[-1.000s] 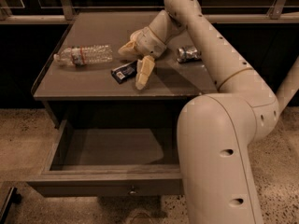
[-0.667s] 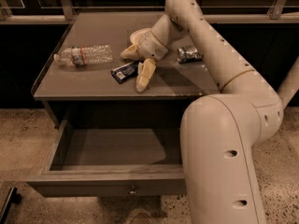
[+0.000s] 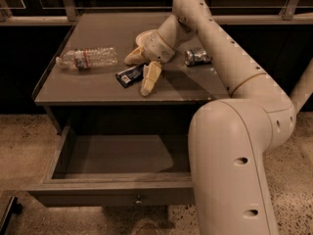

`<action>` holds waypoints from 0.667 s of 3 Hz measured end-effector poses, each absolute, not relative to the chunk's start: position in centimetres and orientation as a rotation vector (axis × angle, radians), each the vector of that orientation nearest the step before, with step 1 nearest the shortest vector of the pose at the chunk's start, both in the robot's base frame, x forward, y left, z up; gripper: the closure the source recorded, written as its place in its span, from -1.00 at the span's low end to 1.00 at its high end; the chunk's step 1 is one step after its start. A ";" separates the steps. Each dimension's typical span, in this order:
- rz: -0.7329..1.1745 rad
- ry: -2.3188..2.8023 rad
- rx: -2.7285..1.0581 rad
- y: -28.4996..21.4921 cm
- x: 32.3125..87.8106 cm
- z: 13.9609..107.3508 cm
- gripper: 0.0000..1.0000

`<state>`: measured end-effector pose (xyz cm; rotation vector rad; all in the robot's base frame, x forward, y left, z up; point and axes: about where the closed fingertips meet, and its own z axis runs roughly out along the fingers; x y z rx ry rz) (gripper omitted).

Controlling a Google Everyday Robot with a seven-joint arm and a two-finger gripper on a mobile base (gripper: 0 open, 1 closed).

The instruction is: Place rxbar blueberry into top drawer

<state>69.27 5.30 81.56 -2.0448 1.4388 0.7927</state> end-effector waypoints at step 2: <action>0.793 1.439 -2.045 5.3 69.3 82.2 0.76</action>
Offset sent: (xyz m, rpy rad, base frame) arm -0.0035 -0.0024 0.0142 -0.0235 -0.0332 -0.0034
